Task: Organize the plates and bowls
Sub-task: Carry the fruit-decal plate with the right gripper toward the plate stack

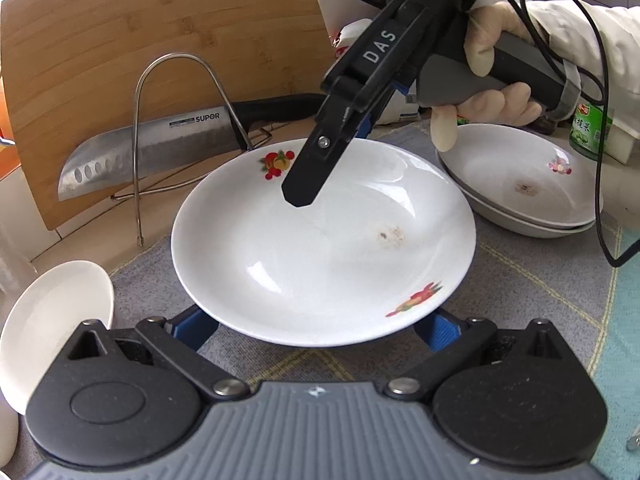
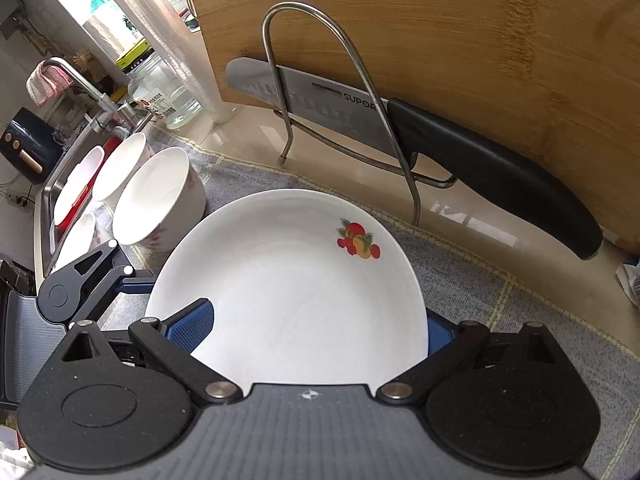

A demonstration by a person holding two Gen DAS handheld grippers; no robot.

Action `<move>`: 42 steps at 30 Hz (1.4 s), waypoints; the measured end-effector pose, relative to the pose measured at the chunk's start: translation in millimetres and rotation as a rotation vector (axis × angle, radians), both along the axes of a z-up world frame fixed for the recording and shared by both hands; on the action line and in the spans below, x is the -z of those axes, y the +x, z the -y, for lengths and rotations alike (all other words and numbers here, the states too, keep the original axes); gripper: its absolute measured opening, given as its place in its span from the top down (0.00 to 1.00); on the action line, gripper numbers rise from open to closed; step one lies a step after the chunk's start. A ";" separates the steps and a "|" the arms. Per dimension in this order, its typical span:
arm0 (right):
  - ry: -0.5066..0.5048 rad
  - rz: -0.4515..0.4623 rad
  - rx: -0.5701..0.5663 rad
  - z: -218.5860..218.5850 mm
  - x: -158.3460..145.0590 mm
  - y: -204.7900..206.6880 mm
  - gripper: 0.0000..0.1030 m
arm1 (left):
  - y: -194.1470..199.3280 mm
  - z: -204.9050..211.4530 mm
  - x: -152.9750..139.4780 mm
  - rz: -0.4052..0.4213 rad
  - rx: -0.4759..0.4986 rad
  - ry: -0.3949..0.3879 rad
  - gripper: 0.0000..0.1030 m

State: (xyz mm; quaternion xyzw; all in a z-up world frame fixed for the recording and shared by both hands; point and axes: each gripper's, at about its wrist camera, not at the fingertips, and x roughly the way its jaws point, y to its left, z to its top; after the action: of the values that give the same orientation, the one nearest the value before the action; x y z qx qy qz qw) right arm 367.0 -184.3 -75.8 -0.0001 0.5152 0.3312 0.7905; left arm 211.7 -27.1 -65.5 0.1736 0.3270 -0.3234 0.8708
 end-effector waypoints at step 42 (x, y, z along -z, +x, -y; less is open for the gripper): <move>-0.004 0.086 0.292 113.5 -39.8 -157.8 0.00 | -60.8 85.3 -34.3 0.005 0.310 -0.004 0.01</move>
State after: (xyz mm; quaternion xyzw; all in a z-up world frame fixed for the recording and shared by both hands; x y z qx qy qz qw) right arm 209.2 -297.8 -36.0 0.0593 0.4761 0.2113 0.8516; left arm 150.9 -112.4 -31.1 0.2211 0.2936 -0.4543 0.8115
